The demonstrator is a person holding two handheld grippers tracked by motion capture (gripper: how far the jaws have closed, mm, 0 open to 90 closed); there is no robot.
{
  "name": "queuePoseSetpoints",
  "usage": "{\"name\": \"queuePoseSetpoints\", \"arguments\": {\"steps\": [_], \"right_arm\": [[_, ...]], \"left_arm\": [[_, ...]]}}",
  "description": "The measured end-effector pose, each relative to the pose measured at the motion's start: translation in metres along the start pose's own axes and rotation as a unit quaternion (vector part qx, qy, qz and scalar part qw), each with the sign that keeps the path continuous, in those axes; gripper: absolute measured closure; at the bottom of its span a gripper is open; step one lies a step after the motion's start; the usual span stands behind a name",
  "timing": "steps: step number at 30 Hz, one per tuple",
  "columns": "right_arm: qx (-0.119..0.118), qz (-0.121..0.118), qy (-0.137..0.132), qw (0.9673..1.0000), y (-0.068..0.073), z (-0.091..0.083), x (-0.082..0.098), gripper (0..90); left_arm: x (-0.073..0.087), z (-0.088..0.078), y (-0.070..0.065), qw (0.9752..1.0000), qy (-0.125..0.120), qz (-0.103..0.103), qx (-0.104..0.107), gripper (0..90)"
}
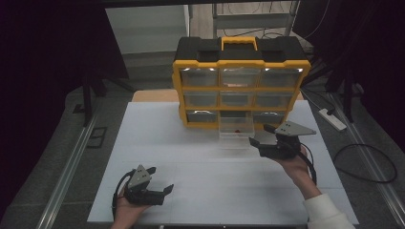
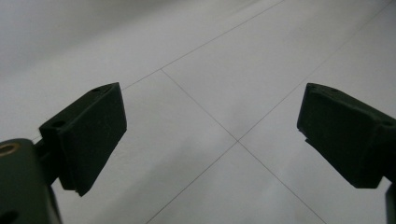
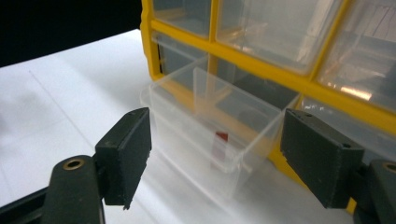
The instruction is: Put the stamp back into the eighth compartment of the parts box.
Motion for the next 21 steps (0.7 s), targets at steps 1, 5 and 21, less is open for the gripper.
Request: {"name": "queuePoseSetpoints", "arguments": {"steps": [1,5,21], "right_arm": [[0.0,0.0,0.0,1.0,0.0,-0.002,0.002,25.8],[-0.004,0.001,-0.003,1.0,0.003,-0.013,0.012,25.9],[0.004,0.02,0.025,0.9995,0.004,-0.048,0.062,25.8]], "left_arm": [[0.0,0.0,0.0,1.0,0.0,0.0,0.0,8.2],[0.0,0.0,0.0,1.0,0.0,0.0,0.0,8.3],[-0.001,0.0,0.001,1.0,-0.003,0.001,-0.002,8.4]]}}
Point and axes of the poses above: each handheld gripper's, and its own axes: z roughly forward along the jaws, x roughly out of its underside, y roughly to its left, the point moved 5 cm from there along z, roughly forward along the jaws, and after that the axes turned 4 degrees about y, right-handed, at the moved point
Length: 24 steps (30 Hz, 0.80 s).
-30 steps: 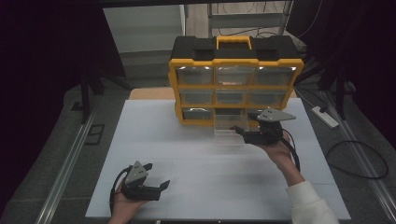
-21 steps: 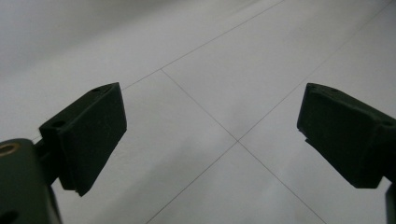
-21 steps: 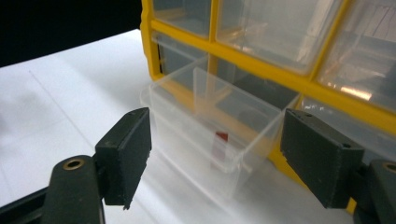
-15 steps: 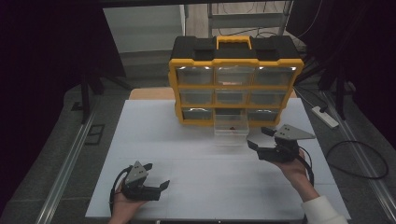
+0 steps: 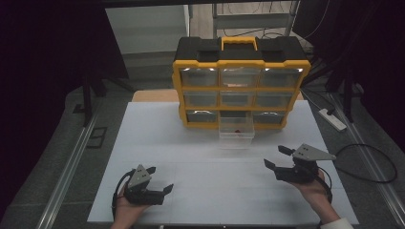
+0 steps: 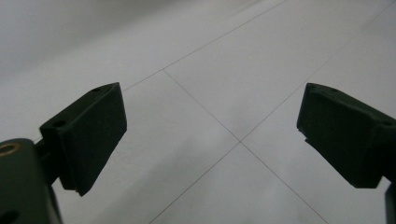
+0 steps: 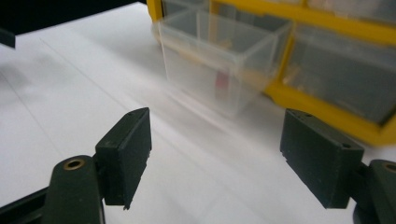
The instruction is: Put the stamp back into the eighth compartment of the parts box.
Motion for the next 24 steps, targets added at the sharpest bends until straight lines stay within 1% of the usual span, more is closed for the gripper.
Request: {"name": "queuePoseSetpoints", "arguments": {"steps": [2,5,10,19,24], "right_arm": [[0.004,0.001,0.005,1.0,-0.002,-0.005,0.009,25.8],[0.003,0.007,0.011,0.9999,-0.004,-0.012,0.024,25.9],[-0.004,0.006,0.022,0.9997,-0.004,-0.016,0.04,25.8],[-0.004,0.001,0.026,0.9997,-0.003,-0.014,0.04,25.7],[-0.002,0.005,0.02,0.9998,-0.005,-0.015,0.039,25.7]], "left_arm": [[-0.001,0.001,0.001,1.0,0.0,0.001,-0.001,8.4],[-0.001,0.002,0.001,1.0,0.001,0.001,-0.001,8.4],[-0.001,0.003,0.001,1.0,0.003,0.002,-0.002,8.4],[-0.001,0.003,0.0,1.0,0.006,0.004,-0.001,8.4],[-0.001,0.004,0.0,1.0,0.005,0.004,-0.002,8.4]]}}
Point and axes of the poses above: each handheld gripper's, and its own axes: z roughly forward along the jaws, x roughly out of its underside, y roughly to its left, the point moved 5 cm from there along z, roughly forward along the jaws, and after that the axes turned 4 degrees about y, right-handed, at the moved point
